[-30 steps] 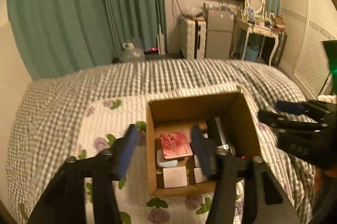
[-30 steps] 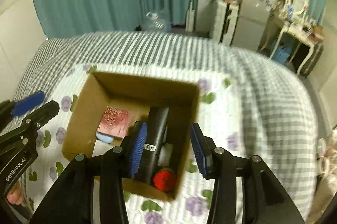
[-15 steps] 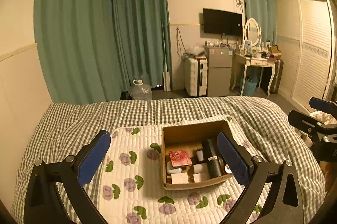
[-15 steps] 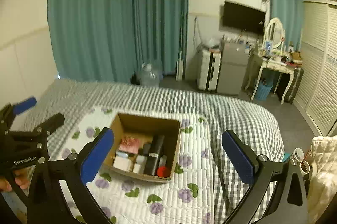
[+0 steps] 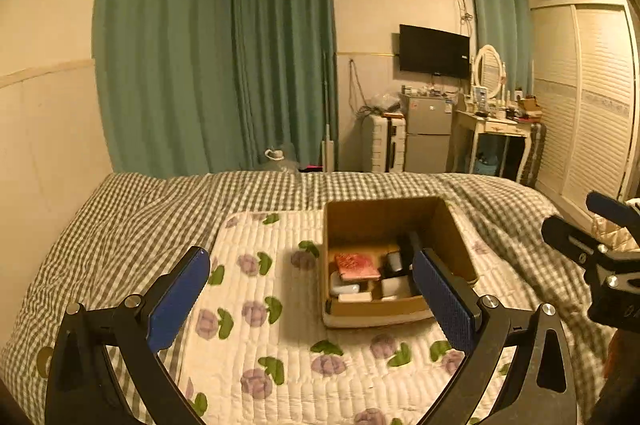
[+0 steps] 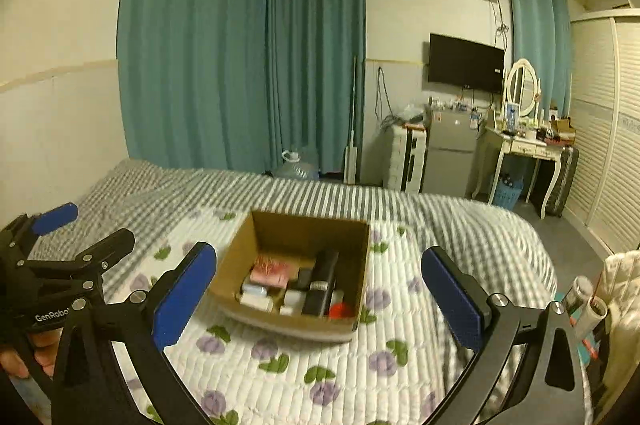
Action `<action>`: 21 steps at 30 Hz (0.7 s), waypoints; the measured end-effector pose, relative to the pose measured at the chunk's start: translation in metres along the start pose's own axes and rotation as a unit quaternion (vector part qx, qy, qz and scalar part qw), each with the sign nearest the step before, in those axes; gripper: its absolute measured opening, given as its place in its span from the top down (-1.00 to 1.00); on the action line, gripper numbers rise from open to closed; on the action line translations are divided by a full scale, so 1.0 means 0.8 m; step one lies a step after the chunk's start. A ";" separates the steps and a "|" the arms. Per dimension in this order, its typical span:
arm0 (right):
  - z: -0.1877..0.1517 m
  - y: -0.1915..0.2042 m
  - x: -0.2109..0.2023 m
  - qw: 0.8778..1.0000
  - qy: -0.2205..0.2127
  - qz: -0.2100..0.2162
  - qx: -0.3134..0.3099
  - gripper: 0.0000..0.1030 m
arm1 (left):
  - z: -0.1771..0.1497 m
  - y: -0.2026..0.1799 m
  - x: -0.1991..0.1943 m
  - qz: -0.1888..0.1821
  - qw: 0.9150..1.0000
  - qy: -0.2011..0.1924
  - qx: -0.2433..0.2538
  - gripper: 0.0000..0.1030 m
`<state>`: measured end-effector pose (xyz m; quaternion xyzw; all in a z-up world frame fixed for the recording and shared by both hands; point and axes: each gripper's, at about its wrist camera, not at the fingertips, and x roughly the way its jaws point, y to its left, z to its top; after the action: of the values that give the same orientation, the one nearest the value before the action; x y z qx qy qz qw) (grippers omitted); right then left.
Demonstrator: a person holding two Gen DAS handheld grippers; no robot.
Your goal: Organize rigid objects
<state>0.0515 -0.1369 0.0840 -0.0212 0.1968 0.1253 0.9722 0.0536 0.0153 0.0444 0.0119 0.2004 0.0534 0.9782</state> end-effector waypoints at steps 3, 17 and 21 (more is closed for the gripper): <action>-0.035 -0.003 0.016 1.000 0.004 -0.008 0.004 -0.99 | -0.025 0.005 0.006 0.005 1.000 -0.006 -0.001 -1.00; -0.090 -0.034 0.062 0.997 0.043 -0.040 0.051 -1.00 | -0.062 0.002 0.040 -0.011 0.999 0.036 0.008 -1.00; -0.087 -0.029 0.058 0.998 0.037 -0.037 0.041 -1.00 | -0.064 0.001 0.040 -0.003 0.999 0.030 0.015 -1.00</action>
<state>0.0725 -0.1546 0.0014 0.0066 0.2371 0.0800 0.9682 0.0622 0.0199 -0.0154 0.0241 0.2305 0.0477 0.9716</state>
